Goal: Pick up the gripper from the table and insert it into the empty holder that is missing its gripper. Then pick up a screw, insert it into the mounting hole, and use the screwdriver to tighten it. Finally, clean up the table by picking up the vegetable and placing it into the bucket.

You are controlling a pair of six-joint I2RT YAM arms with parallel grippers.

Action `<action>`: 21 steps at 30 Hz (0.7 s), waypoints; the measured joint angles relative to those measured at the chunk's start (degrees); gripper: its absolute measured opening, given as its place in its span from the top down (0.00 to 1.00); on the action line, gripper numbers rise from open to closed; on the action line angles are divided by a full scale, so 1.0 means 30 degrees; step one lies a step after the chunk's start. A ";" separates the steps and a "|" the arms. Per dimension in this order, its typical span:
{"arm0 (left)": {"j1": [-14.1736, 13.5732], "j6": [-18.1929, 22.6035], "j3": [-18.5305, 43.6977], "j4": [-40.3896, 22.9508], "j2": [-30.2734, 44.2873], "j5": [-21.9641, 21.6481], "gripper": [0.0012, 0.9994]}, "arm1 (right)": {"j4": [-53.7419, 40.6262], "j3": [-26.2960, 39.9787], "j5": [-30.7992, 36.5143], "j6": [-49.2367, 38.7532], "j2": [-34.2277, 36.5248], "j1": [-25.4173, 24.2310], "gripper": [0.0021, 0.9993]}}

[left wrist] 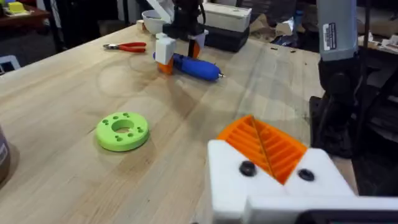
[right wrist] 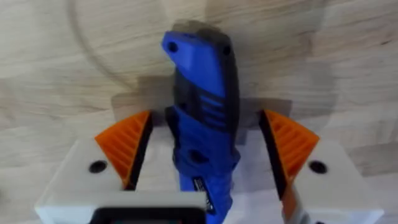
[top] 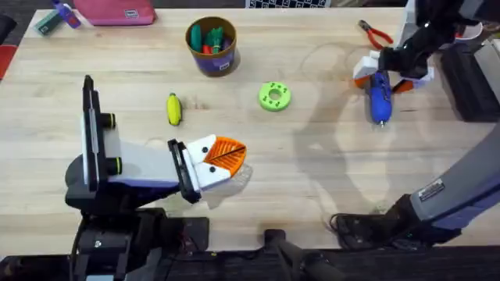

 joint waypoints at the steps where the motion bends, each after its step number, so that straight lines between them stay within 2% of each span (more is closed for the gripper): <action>1: 0.0000 0.0000 0.0000 -0.0006 0.0000 0.0000 0.98 | -0.0003 0.0035 0.0054 -0.0001 0.0079 -0.0006 0.01; 7: 0.0000 0.0000 0.0000 -0.0001 0.0000 0.0002 0.98 | 0.0001 0.0043 0.0053 -0.0060 0.0079 -0.0006 0.01; 10: 0.0000 0.0000 0.0000 -0.0005 0.0000 0.0000 0.98 | 0.0002 0.0043 0.0143 -0.0179 0.0085 -0.0006 0.11; 11: 0.0000 0.0000 0.0000 -0.0003 0.0000 0.0004 0.98 | 0.0008 0.0043 0.0155 -0.0309 0.0079 -0.0024 0.20; 16: 0.0000 0.0000 0.0000 -0.0006 0.0000 0.0007 0.98 | 0.0161 0.0050 0.0300 -0.0626 0.0146 -0.0094 0.93; 18: 0.0000 0.0000 0.0000 -0.0002 0.0000 0.0000 0.98 | 0.0179 0.0050 0.0225 -0.0618 0.0174 -0.0108 0.98; 21: 0.0000 0.0000 0.0000 -0.0002 0.0000 0.0003 0.98 | 0.0139 0.0050 0.0206 -0.0708 0.0177 -0.0116 0.98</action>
